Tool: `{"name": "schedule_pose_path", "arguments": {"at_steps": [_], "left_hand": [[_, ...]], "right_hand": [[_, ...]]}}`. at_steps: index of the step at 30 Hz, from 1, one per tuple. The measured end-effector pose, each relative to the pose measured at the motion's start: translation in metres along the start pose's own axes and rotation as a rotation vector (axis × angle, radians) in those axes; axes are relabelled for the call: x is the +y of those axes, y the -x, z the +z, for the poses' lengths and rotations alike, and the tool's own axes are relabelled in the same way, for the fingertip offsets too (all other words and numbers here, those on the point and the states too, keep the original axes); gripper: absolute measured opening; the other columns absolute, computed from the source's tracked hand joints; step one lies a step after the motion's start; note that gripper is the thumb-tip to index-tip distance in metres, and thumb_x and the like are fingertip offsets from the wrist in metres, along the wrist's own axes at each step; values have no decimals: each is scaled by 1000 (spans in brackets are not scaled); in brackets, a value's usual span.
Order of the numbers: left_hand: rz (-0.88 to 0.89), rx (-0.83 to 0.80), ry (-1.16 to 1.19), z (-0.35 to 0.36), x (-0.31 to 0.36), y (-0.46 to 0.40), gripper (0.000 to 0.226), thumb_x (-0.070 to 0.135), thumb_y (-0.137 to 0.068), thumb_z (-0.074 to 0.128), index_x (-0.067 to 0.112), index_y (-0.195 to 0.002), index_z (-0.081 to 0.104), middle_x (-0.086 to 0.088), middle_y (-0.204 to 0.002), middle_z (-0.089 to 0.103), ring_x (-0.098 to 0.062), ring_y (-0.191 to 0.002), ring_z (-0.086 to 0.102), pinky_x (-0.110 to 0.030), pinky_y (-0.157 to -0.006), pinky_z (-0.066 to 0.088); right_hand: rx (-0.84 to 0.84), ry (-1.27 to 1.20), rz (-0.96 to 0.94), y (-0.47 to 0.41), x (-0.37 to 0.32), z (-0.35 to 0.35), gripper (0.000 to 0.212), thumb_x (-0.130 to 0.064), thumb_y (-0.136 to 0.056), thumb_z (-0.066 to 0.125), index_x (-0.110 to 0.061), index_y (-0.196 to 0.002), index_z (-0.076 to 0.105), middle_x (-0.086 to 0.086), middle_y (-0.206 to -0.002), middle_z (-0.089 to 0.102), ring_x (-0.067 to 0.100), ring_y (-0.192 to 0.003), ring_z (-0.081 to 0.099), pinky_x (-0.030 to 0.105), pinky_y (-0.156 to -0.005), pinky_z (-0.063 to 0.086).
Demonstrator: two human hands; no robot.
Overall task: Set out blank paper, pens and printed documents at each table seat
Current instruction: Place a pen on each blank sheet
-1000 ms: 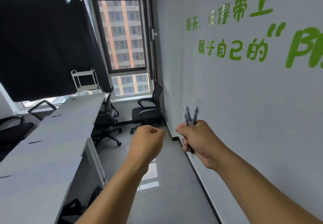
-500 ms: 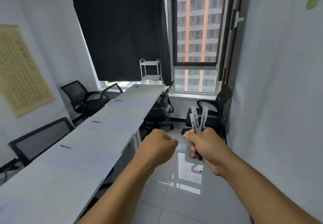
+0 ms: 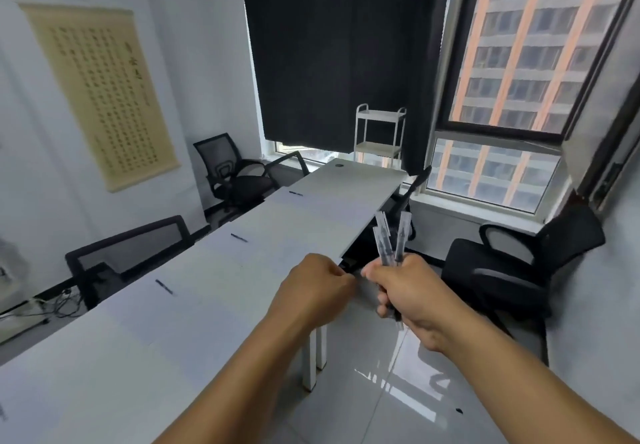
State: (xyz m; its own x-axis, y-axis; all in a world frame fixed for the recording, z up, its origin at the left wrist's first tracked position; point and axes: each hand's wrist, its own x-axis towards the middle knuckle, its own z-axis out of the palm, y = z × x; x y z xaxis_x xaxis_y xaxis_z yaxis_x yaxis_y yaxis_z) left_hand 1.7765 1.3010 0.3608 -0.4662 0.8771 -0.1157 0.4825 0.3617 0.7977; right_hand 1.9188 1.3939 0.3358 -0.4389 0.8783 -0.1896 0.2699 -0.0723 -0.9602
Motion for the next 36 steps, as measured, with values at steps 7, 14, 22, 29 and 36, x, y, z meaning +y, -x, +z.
{"name": "schedule_pose_path", "arguments": {"at_steps": [7, 14, 22, 29, 36], "left_hand": [[-76, 139, 42, -30, -4, -105, 18, 26, -91, 62, 27, -72, 63, -2, -73, 60, -18, -68, 54, -36, -67, 43], [-240, 361, 77, -55, -23, -181, 33, 21, -99, 64, 16, -67, 60, -10, -64, 65, -22, -69, 64, -36, -62, 42], [-418, 525, 133, -88, -49, -212, 27, 14, -95, 56, 19, -68, 50, -9, -77, 44, -18, -79, 56, -41, -69, 33], [-618, 741, 219, -117, -114, -207, 22, 16, -90, 56, 3, -80, 69, -9, -80, 57, -20, -77, 55, -41, -66, 39], [-713, 818, 260, -159, -190, -205, 17, 21, -88, 56, 12, -81, 70, -6, -81, 59, -17, -76, 56, -39, -69, 44]], "right_hand": [[-128, -38, -17, -115, -39, 26, 22, -26, -92, 69, -9, -105, 74, -1, -63, 51, 17, -57, 51, 40, -67, 47], [-349, 10, -47, -217, -57, 64, 16, -22, -101, 66, -10, -110, 72, 2, -67, 47, 20, -66, 46, 36, -64, 47], [-620, 55, -77, -291, -71, 122, 15, -19, -104, 62, -12, -112, 74, 0, -65, 52, 17, -62, 51, 24, -54, 50], [-875, 139, -27, -308, -65, 209, 22, -11, -102, 54, -11, -109, 75, 7, -76, 53, 19, -64, 51, 26, -55, 50], [-951, 131, 65, -310, -51, 304, 18, -14, -103, 60, -7, -111, 74, 3, -66, 57, 17, -58, 58, 38, -72, 59]]}}
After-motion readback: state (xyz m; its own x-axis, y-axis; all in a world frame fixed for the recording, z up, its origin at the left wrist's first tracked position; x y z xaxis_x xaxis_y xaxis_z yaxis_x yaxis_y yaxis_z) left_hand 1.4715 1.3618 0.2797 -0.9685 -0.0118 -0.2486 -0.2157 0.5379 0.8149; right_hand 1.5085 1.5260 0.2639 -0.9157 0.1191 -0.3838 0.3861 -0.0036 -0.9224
